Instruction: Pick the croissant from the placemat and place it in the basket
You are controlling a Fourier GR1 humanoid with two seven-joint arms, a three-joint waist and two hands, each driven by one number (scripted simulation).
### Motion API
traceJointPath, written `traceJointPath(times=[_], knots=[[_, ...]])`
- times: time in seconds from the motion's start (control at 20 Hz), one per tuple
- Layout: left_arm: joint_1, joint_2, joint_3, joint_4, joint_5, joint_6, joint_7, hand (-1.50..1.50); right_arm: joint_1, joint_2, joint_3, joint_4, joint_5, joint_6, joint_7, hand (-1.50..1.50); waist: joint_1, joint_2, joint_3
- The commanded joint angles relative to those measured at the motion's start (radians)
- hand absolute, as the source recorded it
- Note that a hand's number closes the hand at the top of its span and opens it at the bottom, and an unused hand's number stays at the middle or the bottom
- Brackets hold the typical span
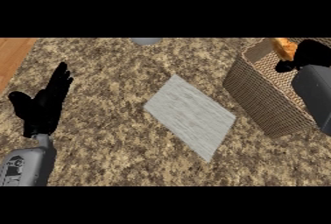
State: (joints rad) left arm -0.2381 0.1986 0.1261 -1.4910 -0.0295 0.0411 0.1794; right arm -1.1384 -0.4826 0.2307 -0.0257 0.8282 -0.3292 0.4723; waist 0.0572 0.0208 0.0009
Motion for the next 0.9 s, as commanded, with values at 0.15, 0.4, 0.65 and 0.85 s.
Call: traceJointPath(times=[0.15, 0.4, 0.65, 0.85], knots=[[-0.028, -0.006, -0.005, 0.015, -0.017, 0.015, -0.005, 0.00, 0.024, 0.000, -0.023, 0.025, -0.020, 0.051, 0.057, 1.50, -0.001, 0.005, 0.002], [0.014, 0.023, 0.033, 0.051, 0.011, -0.025, -0.054, 0.00, -0.007, 0.011, -0.043, -0.020, -0.039, 0.031, 0.128, -1.50, -0.012, -0.002, 0.000], [0.011, -0.021, -0.002, 0.021, -0.002, 0.005, -0.010, 0.00, 0.062, 0.023, -0.114, -0.101, -0.103, -0.218, 0.054, -1.50, -0.018, -0.005, 0.002], [0.018, 0.002, 0.021, 0.038, 0.011, -0.014, -0.037, 0.00, 0.027, 0.007, -0.177, -0.158, -0.157, -0.295, 0.044, -1.50, -0.027, -0.010, 0.001]])
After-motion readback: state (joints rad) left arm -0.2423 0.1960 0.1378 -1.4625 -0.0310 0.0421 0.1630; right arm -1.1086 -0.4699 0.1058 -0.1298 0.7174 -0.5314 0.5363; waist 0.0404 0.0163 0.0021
